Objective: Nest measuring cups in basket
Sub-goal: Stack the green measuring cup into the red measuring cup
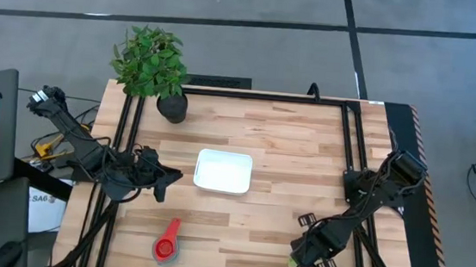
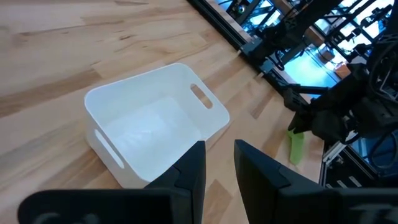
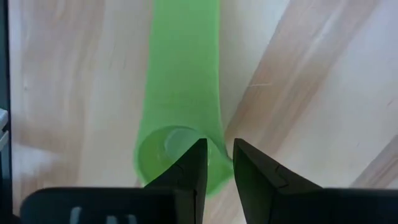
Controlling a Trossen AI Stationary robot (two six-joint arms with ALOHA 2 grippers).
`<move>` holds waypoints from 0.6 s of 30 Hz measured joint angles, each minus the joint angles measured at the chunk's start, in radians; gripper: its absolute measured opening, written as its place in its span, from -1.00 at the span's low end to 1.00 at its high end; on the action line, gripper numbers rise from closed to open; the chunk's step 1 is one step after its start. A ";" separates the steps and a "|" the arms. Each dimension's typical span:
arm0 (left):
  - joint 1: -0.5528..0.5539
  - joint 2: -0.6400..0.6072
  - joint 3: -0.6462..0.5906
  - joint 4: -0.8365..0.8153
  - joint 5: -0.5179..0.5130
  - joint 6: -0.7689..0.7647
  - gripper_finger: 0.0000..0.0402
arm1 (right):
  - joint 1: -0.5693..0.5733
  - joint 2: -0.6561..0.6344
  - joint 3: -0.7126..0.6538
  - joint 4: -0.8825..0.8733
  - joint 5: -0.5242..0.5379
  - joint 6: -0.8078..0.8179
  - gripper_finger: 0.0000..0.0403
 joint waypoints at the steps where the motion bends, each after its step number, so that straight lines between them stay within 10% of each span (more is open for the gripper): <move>1: 0.000 0.000 0.000 0.002 0.000 0.000 -0.65 | 0.000 0.000 0.000 0.001 -0.001 -0.001 -0.50; 18: 0.000 0.000 0.000 0.013 0.022 -0.058 -0.65 | -0.028 -0.002 -0.041 0.169 -0.010 0.444 -0.94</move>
